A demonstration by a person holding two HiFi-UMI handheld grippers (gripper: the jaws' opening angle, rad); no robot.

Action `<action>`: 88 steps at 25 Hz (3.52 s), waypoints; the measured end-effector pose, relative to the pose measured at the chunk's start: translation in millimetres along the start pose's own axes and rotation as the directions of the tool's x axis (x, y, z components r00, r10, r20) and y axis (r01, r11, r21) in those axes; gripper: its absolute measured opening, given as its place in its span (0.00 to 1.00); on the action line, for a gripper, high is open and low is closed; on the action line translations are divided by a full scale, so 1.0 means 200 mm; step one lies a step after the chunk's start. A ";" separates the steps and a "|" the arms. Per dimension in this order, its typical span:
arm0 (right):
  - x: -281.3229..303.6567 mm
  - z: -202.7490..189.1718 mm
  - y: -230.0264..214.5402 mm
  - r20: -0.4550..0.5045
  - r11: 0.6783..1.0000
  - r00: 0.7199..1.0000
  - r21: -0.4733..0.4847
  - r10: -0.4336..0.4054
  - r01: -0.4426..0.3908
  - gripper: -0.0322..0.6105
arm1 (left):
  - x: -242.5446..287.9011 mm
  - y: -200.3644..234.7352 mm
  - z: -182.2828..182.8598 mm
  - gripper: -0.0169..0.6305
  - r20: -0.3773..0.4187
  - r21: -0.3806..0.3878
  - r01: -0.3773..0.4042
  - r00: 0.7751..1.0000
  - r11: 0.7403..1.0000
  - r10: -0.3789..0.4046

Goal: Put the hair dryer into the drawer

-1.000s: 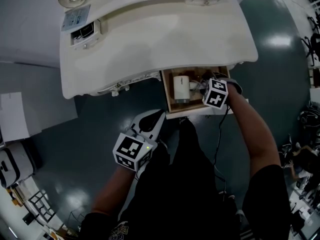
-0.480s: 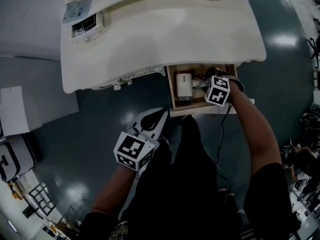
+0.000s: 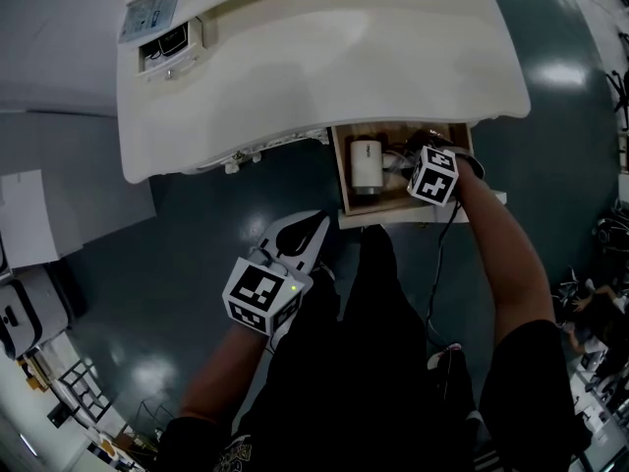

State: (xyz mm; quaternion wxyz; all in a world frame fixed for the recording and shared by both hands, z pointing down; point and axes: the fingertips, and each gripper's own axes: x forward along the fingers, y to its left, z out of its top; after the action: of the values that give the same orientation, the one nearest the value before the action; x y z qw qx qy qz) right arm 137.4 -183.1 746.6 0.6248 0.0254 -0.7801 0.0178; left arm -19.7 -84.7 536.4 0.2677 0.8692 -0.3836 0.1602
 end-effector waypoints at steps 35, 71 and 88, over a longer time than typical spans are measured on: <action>-1.04 0.29 0.03 0.347 0.728 0.777 0.656 -0.525 0.199 0.10 | -0.48 -0.07 0.24 0.03 0.152 0.110 0.055 0.986 0.992 -0.072; -1.72 0.43 1.29 0.626 0.631 0.526 0.749 -0.576 -0.200 0.10 | -0.66 -0.92 0.08 0.03 0.168 0.032 0.118 0.978 0.992 -0.122; -1.71 0.19 1.46 0.665 0.671 0.549 0.703 -0.506 -0.233 0.10 | -0.55 -1.22 -0.03 0.03 0.178 0.018 0.084 0.980 0.996 -0.086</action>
State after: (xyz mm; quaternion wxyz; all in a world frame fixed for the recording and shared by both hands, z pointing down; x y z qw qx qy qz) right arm 156.9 111.5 405.8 0.1185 0.3434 -0.8956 0.2568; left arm 92.2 120.1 403.6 0.2343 0.8970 -0.3679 0.0722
